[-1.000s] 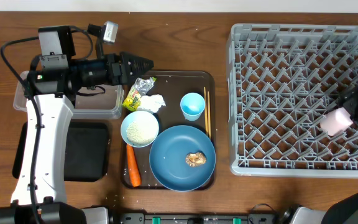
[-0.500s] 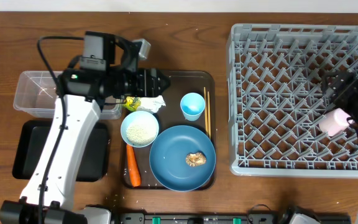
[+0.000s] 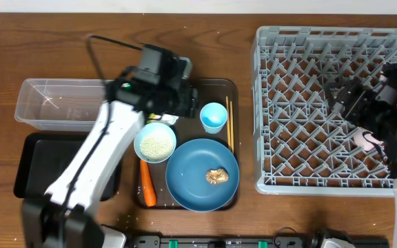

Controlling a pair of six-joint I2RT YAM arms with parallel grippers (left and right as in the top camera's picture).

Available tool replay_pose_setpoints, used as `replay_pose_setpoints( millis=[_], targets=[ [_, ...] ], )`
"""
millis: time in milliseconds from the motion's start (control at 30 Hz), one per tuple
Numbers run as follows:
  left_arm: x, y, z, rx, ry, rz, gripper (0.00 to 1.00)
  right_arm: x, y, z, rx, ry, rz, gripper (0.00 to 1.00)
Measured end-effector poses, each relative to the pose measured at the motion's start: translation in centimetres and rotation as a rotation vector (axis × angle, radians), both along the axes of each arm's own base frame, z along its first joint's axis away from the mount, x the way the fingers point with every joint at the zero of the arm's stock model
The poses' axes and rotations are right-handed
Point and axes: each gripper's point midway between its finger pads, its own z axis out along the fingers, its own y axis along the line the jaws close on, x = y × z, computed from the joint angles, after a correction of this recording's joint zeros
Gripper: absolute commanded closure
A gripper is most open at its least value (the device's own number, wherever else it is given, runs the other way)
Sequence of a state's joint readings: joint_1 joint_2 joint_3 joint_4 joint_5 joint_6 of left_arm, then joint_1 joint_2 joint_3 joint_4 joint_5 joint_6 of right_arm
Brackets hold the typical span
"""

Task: Sort waste into correct bins and load items into the dishwasher rack
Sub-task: 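Reach the left gripper to the light-blue cup and grasp it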

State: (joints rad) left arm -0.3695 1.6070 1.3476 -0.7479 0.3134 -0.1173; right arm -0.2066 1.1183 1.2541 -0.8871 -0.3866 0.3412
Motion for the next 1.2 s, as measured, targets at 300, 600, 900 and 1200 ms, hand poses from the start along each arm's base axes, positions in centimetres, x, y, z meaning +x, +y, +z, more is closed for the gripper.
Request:
replay_pose_setpoints(
  millis=[300, 600, 900, 1200],
  targets=[
    [0.6, -1.0, -6.0, 0.071, 0.109, 0.020, 0.32, -0.3, 0.5, -0.3, 0.002, 0.019, 0.018, 0.16],
    [1.8, -1.5, -7.1, 0.092, 0.077, 0.032, 0.36, -0.3, 0.5, -0.4, 0.000, 0.019, 0.020, 0.16],
    [1.4, -3.4, -7.9, 0.114, 0.065, 0.003, 0.45, -0.2, 0.5, -1.1, 0.007, 0.051, 0.020, 0.16],
    [1.5, -3.0, -10.3, 0.181, 0.089, 0.014, 0.76, -0.4, 0.5, -1.6, 0.011, 0.073, 0.020, 0.18]
  ],
)
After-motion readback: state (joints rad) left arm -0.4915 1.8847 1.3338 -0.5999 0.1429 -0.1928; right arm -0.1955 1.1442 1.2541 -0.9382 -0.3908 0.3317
